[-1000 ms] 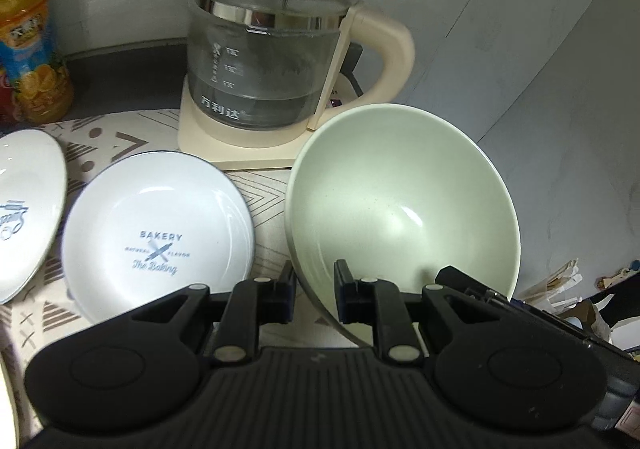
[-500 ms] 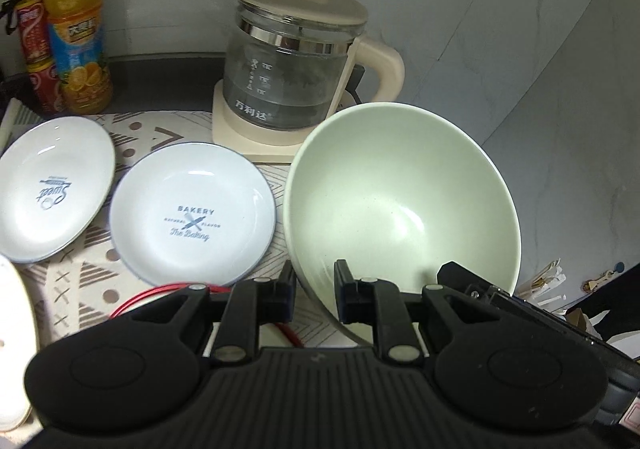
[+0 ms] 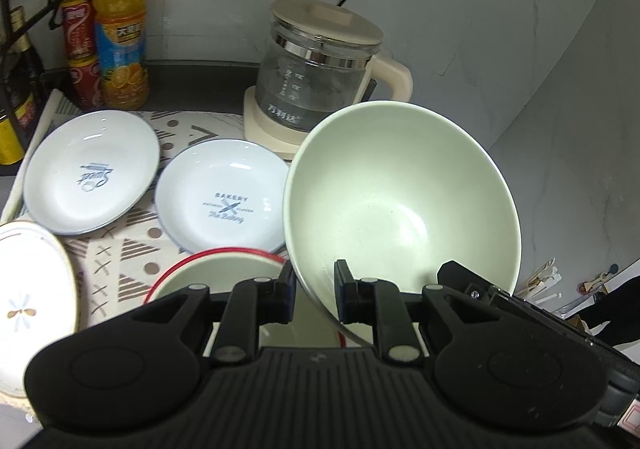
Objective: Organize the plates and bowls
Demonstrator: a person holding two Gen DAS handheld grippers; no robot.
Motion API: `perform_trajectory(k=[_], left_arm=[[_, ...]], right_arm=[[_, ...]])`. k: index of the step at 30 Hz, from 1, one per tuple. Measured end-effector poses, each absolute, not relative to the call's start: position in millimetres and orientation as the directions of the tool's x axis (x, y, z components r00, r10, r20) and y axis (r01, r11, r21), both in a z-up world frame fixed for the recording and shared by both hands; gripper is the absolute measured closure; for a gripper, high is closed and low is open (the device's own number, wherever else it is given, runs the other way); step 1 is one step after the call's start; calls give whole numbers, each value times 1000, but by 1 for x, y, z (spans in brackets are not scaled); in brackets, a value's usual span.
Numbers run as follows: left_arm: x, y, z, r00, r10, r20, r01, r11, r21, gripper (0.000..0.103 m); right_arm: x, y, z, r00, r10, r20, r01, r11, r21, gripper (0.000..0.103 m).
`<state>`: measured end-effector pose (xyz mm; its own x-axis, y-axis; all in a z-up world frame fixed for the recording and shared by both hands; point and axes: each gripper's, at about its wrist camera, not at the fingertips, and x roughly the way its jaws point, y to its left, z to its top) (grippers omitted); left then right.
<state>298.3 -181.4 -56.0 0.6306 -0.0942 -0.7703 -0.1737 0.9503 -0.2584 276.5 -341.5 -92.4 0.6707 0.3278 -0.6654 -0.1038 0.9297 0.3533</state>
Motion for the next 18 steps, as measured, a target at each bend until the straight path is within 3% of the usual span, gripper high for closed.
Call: perform_trajectory(k=[18], left_arm=[[238, -151, -77, 595, -32, -803, -258, 938, -229, 85]], right_arm=[[237, -309, -117, 590, 391, -706, -161, 914, 372, 77]])
